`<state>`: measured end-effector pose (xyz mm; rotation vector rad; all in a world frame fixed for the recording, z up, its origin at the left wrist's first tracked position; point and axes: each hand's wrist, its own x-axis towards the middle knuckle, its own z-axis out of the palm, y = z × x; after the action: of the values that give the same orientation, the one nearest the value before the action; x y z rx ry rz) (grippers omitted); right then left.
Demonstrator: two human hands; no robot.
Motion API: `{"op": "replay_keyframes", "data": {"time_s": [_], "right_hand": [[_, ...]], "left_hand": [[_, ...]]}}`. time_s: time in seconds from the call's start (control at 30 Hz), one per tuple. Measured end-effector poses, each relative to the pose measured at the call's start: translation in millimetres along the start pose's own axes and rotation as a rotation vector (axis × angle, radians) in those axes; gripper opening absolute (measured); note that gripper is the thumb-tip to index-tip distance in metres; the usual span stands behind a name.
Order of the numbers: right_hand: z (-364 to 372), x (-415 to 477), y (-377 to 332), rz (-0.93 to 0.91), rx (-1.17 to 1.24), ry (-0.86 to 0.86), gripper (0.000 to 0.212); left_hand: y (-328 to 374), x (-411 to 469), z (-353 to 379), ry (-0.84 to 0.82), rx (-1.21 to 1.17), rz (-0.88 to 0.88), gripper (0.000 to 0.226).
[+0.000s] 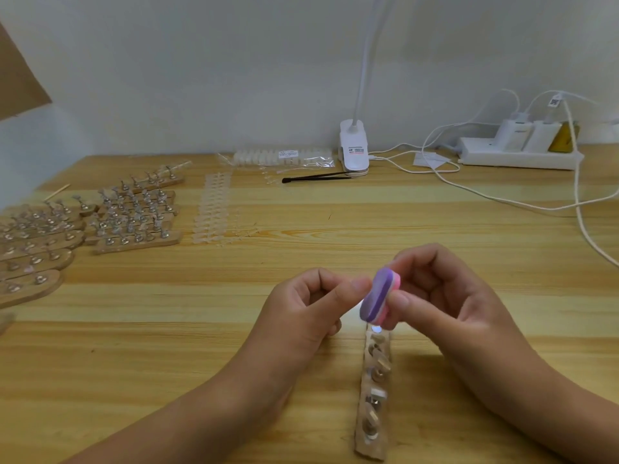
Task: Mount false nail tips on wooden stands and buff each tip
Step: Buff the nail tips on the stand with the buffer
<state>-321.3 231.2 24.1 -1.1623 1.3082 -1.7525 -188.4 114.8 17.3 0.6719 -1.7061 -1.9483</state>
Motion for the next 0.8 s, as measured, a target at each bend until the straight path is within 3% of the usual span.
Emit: {"op": "replay_keyframes", "data": {"time_s": [0.37, 0.8], "right_hand": [[-4.4, -0.6, -0.8, 0.036, -0.065, -0.022, 0.015], [-6.9, 1.0, 0.7, -0.007, -0.065, -0.012, 0.022]], "left_hand": [[-0.8, 0.1, 1.1, 0.019, 0.011, 0.0, 0.028], [1.0, 0.2, -1.3, -0.055, 0.032, -0.002, 0.024]]}}
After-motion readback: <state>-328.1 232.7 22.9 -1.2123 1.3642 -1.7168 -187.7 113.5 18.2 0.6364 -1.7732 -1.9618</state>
